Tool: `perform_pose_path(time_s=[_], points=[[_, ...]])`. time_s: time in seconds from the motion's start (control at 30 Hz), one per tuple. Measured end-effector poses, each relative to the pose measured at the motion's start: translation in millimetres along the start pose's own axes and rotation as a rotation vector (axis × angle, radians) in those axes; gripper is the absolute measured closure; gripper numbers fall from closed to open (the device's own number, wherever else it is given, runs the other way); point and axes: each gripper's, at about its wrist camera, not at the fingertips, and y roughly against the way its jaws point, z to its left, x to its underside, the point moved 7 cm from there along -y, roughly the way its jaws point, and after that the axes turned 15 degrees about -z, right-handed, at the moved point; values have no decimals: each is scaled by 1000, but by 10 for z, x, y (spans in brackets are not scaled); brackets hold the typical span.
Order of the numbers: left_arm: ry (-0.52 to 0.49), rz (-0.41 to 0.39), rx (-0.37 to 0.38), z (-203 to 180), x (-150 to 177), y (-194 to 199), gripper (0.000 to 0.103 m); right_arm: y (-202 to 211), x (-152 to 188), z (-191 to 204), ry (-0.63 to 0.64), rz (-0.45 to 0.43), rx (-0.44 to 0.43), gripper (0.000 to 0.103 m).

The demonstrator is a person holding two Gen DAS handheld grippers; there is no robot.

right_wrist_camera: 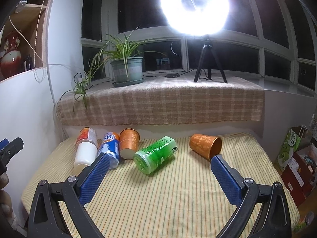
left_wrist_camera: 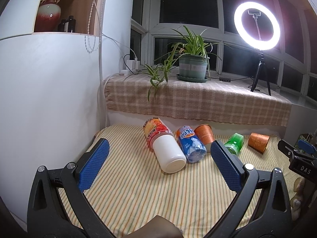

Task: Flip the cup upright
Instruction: 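Move the right tool to the orange cup and close around it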

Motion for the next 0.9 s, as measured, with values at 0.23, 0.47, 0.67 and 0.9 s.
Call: perform_pose_path(time_s=[0.23, 0.47, 0.67, 0.9], points=[[-1, 18, -30, 136, 65, -1, 0, -315, 2, 79, 0, 55, -65, 0], [1, 39, -68, 340, 151, 0, 0, -788, 14, 202, -19, 142, -147, 0], [8, 63, -104, 512, 239, 14, 0, -1232, 32, 353, -34, 236, -222, 0], [18, 105, -98, 583, 371, -6, 0, -1866, 233, 481, -151, 437, -312, 7]])
